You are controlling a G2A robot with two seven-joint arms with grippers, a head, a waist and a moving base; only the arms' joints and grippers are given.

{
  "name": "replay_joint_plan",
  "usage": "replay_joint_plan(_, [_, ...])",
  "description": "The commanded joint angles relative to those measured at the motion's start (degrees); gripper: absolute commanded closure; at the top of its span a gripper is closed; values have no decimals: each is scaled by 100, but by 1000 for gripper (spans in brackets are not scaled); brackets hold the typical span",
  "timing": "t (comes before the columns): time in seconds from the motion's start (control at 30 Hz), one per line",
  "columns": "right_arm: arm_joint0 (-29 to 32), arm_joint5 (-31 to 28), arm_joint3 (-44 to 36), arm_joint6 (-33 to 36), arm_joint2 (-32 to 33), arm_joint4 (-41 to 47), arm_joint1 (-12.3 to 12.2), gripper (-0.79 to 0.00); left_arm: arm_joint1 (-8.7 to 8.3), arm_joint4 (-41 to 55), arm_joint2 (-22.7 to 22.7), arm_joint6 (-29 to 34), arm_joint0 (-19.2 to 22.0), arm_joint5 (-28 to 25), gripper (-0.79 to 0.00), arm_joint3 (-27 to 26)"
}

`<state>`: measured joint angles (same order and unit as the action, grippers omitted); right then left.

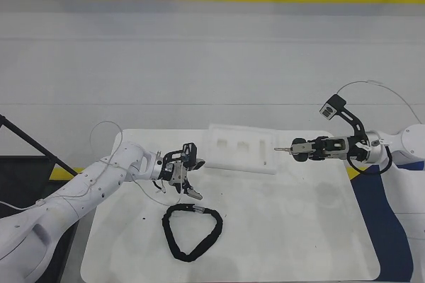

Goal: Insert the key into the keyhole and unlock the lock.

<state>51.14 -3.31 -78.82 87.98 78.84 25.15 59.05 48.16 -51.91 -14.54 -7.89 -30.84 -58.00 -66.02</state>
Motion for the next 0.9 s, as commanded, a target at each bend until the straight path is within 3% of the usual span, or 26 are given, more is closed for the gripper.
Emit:
replay_joint_plan(0.0, [0,0,0,0,0,0,0,0,0,0,0,0,0,0,-785,0])
replay_joint_plan(0.3, [0,0,0,0,0,0,0,0,-33,-85,-163,-142,-127,8,-785,-216])
replay_joint_plan(0.67, [0,0,0,0,0,0,0,0,-587,-1975,-609,-1688,-1119,393,-785,-243])
replay_joint_plan(0.87, [0,0,0,0,0,0,0,0,-623,-2656,-655,-2258,-1347,479,-785,-245])
